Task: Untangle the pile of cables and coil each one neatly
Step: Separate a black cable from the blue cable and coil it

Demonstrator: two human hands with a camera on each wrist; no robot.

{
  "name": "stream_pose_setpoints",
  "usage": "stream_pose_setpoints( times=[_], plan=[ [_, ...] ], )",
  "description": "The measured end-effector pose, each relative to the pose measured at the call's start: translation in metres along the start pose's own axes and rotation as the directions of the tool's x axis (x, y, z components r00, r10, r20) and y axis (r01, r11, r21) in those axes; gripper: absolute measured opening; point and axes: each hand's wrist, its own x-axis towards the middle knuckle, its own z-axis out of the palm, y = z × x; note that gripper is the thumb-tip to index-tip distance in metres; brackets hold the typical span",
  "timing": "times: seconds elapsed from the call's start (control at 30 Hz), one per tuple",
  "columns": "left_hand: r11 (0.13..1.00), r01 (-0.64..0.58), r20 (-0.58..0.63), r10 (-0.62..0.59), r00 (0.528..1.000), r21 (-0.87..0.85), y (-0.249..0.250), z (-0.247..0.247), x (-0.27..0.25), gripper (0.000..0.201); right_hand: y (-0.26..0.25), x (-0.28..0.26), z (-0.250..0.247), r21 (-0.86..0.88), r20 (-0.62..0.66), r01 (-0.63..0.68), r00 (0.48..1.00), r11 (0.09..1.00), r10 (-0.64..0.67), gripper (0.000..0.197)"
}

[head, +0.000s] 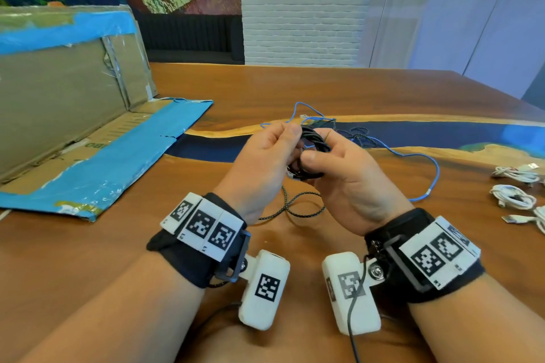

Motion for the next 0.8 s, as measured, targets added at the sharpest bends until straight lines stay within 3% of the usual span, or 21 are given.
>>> stream_pose_setpoints(
  times=[0.1,0.27,0.37,0.63,0.8],
  plan=[
    [0.999,-0.002,-0.032,0.003,0.999,0.033,-0.001,-0.006,0.003,0.032,-0.001,-0.001,-0.002,-0.073,-0.011,0.004,1.000,0.997,-0.005,0.045],
    [0.996,-0.025,-0.019,0.027,0.999,0.089,-0.006,-0.006,0.004,0.029,0.009,0.005,-0.001,-0.195,-0.278,-0.040,0.961,0.980,-0.016,0.034],
    [0.984,-0.073,0.015,0.071,0.997,0.161,-0.005,-0.004,0.002,0.028,0.010,0.007,-0.002,-0.220,-0.356,-0.076,0.934,0.973,-0.008,0.031],
    [0.974,-0.132,0.013,0.132,0.991,0.185,-0.003,-0.013,0.005,0.028,0.002,0.001,-0.001,-0.002,-0.251,-0.115,0.962,0.993,0.111,0.044],
    [0.990,-0.100,-0.110,0.110,0.988,0.096,-0.004,-0.012,0.008,0.033,-0.003,0.001,0.002,0.214,-0.150,-0.122,0.976,0.969,0.156,0.024]
  ],
)
